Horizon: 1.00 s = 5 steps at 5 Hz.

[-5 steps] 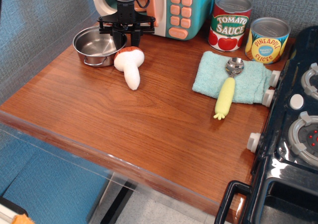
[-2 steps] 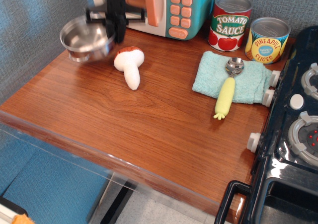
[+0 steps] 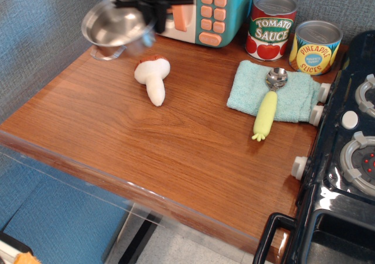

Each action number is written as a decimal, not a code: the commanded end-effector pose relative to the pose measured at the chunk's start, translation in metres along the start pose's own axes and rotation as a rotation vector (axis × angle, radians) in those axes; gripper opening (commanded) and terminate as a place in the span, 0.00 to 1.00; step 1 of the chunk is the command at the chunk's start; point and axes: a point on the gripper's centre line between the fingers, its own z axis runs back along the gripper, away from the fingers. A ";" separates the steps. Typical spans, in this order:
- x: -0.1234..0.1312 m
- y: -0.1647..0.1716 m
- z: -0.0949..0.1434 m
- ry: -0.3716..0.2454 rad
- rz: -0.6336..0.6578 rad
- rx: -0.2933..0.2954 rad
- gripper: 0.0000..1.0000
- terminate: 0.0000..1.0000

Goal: Move pot to space on table between spoon and mushroom.

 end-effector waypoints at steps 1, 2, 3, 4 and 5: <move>-0.085 -0.052 0.010 -0.051 -0.195 -0.013 0.00 0.00; -0.113 -0.073 -0.002 -0.034 -0.260 0.004 0.00 0.00; -0.136 -0.079 -0.020 -0.001 -0.323 0.029 0.00 0.00; -0.139 -0.076 -0.032 0.028 -0.312 0.051 0.00 0.00; -0.141 -0.066 -0.042 0.045 -0.288 0.072 0.00 0.00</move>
